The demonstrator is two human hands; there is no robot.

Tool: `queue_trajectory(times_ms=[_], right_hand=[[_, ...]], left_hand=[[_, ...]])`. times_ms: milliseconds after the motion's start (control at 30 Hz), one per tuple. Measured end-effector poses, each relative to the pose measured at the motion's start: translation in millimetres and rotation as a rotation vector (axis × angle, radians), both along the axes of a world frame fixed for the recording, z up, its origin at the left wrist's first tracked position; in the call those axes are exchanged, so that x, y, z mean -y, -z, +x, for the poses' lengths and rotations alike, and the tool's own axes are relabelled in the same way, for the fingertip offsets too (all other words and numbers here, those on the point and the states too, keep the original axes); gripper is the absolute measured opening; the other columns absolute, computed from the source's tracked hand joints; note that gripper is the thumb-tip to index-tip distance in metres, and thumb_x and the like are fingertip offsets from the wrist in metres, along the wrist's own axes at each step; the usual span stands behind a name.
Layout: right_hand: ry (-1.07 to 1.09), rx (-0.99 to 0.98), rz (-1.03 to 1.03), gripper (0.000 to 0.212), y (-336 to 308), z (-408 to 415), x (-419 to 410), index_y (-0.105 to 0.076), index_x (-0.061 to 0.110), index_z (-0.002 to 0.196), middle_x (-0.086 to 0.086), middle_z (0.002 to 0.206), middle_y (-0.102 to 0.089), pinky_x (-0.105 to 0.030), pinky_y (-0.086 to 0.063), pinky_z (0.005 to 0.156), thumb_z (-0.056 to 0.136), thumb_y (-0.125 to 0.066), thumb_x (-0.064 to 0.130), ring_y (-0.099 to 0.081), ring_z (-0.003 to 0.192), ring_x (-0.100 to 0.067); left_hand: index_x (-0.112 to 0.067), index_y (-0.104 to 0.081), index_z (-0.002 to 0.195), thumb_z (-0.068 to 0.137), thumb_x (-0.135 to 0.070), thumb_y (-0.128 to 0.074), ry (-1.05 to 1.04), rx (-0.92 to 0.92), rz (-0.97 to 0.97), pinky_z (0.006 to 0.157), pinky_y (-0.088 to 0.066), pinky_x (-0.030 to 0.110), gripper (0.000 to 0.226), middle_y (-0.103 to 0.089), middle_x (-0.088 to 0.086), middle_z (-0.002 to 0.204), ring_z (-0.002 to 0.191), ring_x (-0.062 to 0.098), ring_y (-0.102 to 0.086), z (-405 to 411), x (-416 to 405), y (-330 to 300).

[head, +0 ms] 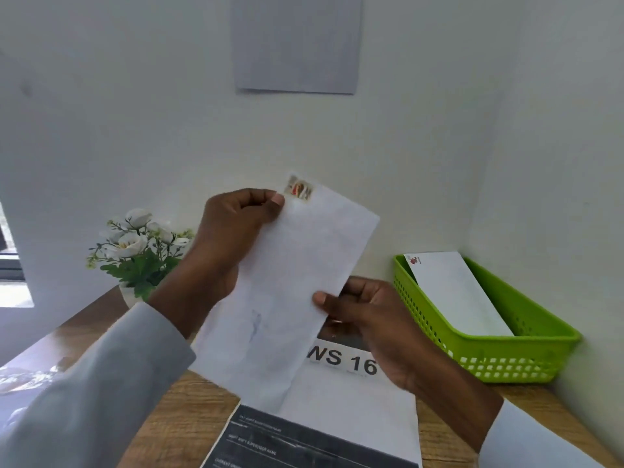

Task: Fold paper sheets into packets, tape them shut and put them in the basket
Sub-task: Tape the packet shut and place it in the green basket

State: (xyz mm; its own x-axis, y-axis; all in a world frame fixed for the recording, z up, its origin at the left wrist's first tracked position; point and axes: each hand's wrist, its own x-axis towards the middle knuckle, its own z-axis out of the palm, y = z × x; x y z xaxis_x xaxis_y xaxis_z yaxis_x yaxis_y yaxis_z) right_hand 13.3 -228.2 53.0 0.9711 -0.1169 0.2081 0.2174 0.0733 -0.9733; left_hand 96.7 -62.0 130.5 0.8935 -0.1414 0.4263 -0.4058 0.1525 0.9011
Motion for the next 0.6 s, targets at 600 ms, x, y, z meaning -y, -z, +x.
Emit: queue_trajectory(times_ms=[600], right_hand=[[0.814,0.214,-0.177,0.01,-83.0,4.9,191.1,-0.076,0.011,0.087,-0.009,0.087,-0.076,-0.029,-0.059,0.073,0.079,-0.075,0.004,-0.07,0.07,-0.017]], left_hand=[[0.014,-0.067,0.082,0.079,-0.004,-0.077,0.146,0.068,0.131,0.071,-0.062,0.041,0.021,-0.069,0.019,0.073,0.059,0.023,-0.065,33.8,185.7,-19.6]])
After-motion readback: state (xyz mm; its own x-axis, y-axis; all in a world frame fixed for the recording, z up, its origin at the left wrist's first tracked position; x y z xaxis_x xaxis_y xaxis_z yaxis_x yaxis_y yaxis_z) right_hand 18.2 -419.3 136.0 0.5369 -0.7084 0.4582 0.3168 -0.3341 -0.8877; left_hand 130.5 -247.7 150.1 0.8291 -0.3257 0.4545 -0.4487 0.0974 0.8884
